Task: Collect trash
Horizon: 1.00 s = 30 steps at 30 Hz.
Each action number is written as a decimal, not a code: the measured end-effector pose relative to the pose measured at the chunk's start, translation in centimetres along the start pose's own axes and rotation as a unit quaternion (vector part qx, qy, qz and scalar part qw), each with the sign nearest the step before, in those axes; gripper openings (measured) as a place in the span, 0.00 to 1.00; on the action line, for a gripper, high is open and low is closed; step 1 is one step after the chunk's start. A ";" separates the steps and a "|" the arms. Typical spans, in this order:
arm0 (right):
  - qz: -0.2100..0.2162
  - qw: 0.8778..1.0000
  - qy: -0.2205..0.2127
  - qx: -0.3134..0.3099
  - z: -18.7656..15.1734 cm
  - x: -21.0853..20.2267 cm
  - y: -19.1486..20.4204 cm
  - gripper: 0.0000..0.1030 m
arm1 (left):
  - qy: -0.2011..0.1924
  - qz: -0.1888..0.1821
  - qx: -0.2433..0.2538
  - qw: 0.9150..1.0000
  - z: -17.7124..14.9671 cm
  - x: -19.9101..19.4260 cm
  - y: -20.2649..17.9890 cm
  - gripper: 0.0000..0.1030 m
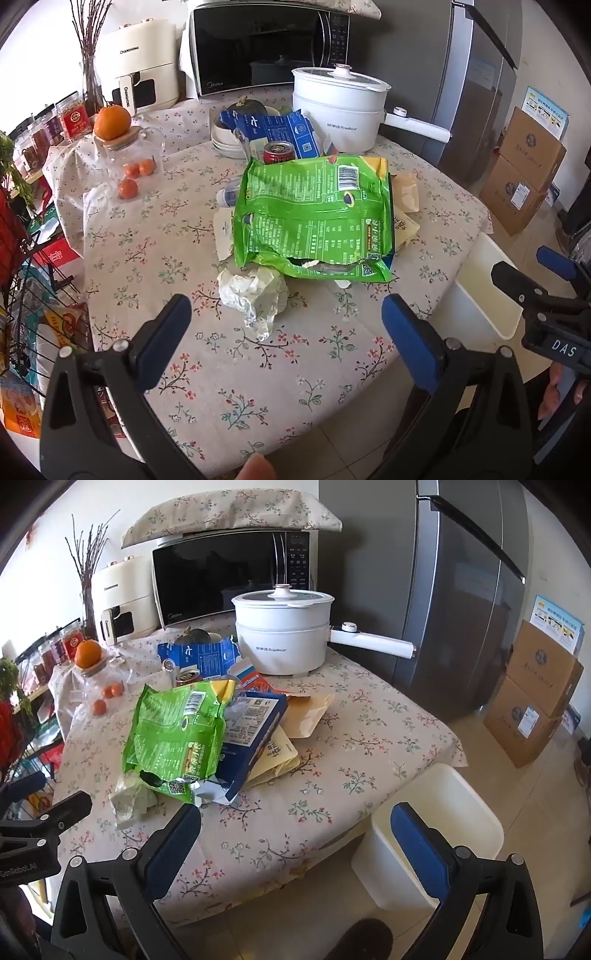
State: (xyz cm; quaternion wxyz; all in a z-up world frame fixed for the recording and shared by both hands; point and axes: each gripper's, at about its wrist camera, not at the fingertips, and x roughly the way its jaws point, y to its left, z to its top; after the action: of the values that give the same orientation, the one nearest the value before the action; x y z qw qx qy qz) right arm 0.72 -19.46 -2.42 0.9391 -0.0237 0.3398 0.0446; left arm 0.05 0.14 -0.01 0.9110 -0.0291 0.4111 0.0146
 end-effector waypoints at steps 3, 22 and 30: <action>0.001 1.000 0.012 -0.001 0.4 0.3 -0.2 1.00 | 0.004 0.001 -0.006 1.000 0.1 -0.1 0.5 0.99; 0.001 1.000 0.015 -0.006 0.2 0.3 0.1 1.00 | -0.001 0.009 -0.001 1.000 -0.2 0.6 0.7 0.99; -0.003 1.000 0.015 -0.008 0.2 0.3 0.1 1.00 | 0.002 0.012 0.001 1.000 -0.4 0.8 0.6 0.99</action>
State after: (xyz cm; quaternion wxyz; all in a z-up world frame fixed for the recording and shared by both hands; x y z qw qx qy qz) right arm 1.04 -19.36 -2.49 0.9339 -0.0329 0.3533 0.0447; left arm 0.24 0.69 -0.84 0.9098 -0.0229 0.4136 0.0254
